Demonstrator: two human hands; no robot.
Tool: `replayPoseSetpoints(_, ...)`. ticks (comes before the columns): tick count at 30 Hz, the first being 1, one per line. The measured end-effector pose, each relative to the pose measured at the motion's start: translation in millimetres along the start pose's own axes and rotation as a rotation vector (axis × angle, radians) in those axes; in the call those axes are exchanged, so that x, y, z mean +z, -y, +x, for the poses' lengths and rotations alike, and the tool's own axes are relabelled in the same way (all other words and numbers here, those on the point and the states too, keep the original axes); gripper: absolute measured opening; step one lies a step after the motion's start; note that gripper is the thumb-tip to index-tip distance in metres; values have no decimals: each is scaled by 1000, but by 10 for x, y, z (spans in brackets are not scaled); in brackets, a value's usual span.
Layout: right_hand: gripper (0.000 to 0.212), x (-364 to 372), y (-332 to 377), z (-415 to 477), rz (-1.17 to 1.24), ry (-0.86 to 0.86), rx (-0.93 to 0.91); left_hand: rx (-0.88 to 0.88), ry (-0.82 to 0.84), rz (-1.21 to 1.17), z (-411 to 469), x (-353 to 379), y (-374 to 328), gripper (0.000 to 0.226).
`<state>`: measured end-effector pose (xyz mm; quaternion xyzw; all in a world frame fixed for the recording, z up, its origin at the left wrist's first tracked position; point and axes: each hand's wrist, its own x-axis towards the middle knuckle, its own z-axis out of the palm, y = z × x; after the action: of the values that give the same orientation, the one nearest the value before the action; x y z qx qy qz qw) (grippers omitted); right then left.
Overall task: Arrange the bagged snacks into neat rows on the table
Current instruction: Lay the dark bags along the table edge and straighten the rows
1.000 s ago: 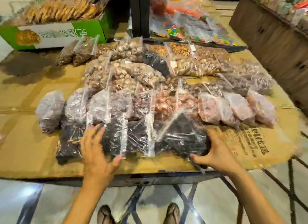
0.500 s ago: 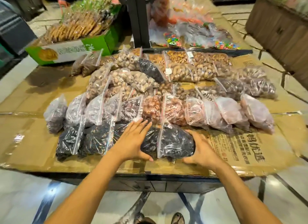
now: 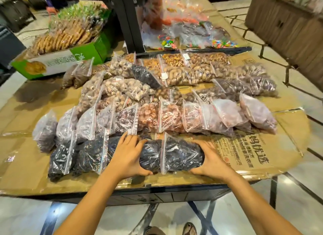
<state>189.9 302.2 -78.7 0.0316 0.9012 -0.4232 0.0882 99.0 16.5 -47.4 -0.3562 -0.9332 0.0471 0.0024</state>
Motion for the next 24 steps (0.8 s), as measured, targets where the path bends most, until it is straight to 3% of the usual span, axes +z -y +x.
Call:
replayPoseSetpoints(3,87,97,60,-9,97,-66,-17,-9,-80,40,-19,-68,29,109)
replayPoseSetpoints(7,81,138,150,32,150,-93,-20,-76,-25,-81,-23,-180,80,103)
replayPoseSetpoints(11,95,108,147,42,40,-22,-6,-134,61,-236,-88,-132,126,114)
replayPoseSetpoints(15,120,66,207,-38,-52,9,4,-202,24,-427,-178,-152,107,113)
replayPoseSetpoints(24,82,-274,972,70,78,-248,-79,-285,-214,-527,-60,-653,416,98)
